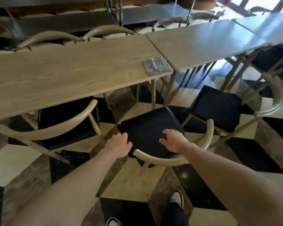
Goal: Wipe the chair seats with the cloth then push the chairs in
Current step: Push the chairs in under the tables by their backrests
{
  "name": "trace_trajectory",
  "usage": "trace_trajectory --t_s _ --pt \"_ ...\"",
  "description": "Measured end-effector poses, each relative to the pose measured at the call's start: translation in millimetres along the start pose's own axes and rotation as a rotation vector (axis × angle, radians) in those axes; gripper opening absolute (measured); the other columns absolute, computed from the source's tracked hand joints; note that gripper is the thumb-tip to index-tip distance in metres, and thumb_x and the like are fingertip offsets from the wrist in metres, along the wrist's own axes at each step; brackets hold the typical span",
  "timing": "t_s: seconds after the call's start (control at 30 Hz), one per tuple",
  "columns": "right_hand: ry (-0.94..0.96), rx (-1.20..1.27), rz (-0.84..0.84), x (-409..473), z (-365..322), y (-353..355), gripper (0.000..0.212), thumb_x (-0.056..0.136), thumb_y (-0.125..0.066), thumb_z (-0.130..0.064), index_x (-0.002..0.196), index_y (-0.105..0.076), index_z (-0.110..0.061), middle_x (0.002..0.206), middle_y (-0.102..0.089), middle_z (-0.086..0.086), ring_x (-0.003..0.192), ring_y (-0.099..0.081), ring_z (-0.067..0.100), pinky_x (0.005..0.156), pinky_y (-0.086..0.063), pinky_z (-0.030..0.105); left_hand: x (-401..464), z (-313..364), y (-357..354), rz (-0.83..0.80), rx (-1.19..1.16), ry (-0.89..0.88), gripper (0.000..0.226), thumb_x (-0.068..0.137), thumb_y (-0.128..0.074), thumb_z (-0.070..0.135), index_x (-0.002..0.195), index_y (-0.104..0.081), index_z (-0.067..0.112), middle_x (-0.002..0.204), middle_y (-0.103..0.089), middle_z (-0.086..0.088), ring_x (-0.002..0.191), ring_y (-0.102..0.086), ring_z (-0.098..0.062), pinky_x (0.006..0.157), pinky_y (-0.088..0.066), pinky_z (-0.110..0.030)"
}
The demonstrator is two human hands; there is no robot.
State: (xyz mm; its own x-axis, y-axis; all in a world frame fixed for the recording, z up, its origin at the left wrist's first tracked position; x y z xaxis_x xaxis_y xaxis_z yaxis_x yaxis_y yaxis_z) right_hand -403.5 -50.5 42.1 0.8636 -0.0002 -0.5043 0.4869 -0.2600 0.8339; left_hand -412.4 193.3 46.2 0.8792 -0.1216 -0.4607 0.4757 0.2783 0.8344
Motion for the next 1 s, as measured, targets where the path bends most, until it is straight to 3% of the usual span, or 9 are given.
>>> trace_trajectory --t_s 0.1,0.23,0.43,0.63,0.83,0.9,1.0 --pt "0.004 -0.029 -0.023 5.9 61.1 2.2 0.054 0.102 -0.051 -0.046 0.149 -0.047 -0.019 0.145 -0.053 0.008 0.133 -0.049 0.029 0.112 -0.041 0.047 12.7 48.3 -11.5 0.008 0.008 0.025 0.038 0.102 -0.045 0.039 0.134 -0.051 0.020 0.124 -0.055 -0.001 0.103 -0.054 -0.017 0.081 -0.048 -0.035" --pt "0.069 -0.063 -0.105 16.4 135.3 5.4 0.050 0.102 -0.050 -0.045 0.145 -0.049 -0.018 0.140 -0.053 0.008 0.129 -0.051 0.029 0.108 -0.044 0.047 25.6 123.4 -44.0 -0.006 0.067 0.076 0.043 0.103 -0.043 0.039 0.141 -0.048 0.020 0.135 -0.053 -0.003 0.118 -0.055 -0.023 0.094 -0.050 -0.040" --pt "0.162 -0.111 -0.200 24.2 183.4 3.9 0.046 0.103 -0.047 -0.043 0.142 -0.051 -0.018 0.132 -0.054 0.006 0.122 -0.053 0.028 0.102 -0.047 0.045 15.3 174.7 -96.8 -0.073 0.110 0.103 0.039 0.103 -0.040 0.040 0.134 -0.052 0.018 0.127 -0.054 -0.002 0.114 -0.054 -0.024 0.090 -0.048 -0.038" --pt "0.197 -0.174 -0.234 13.2 211.4 8.9 0.026 0.104 -0.050 -0.033 0.118 -0.067 -0.019 0.114 -0.060 0.003 0.104 -0.064 0.024 0.095 -0.055 0.044 -6.0 175.9 -125.9 -0.116 0.126 0.100 0.023 0.104 -0.041 0.037 0.106 -0.058 0.021 0.109 -0.054 0.000 0.097 -0.054 -0.018 0.087 -0.051 -0.039" --pt "0.135 -0.144 -0.163 6.8 235.8 22.0 0.024 0.104 -0.050 -0.024 0.115 -0.071 -0.017 0.111 -0.068 0.002 0.099 -0.067 0.021 0.086 -0.057 0.036 -25.3 162.4 -128.9 0.039 0.026 0.124 0.021 0.103 -0.044 0.034 0.105 -0.060 0.021 0.111 -0.053 0.002 0.093 -0.057 -0.017 0.079 -0.053 -0.036" --pt "0.083 -0.157 -0.142 14.7 243.6 28.6 0.024 0.104 -0.050 -0.022 0.111 -0.071 -0.013 0.102 -0.069 0.002 0.091 -0.067 0.020 0.078 -0.058 0.035 -36.0 151.2 -133.9 -0.002 0.066 0.171 0.023 0.103 -0.044 0.035 0.110 -0.060 0.020 0.118 -0.054 0.002 0.101 -0.057 -0.019 0.078 -0.050 -0.034" --pt "-0.092 -0.058 -0.010 35.2 270.9 41.2 0.019 0.101 -0.055 -0.030 0.092 -0.066 -0.017 0.083 -0.061 -0.002 0.069 -0.063 0.015 0.053 -0.049 0.031 -51.6 128.7 -146.7 -0.064 0.085 0.298 0.026 0.102 -0.048 0.034 0.119 -0.060 0.018 0.124 -0.056 -0.003 0.109 -0.058 -0.023 0.089 -0.053 -0.038"
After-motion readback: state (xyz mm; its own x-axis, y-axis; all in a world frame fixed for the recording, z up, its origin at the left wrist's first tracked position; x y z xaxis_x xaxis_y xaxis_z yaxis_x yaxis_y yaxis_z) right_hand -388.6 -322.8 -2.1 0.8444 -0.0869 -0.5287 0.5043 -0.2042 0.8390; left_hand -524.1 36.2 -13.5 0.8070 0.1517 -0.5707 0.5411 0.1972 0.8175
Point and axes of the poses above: each hand's wrist, its own x-axis towards the middle knuckle, its own y-axis out of the back of the hand, z = x × y, the point moved 9 cm from there along x, towards the middle knuckle
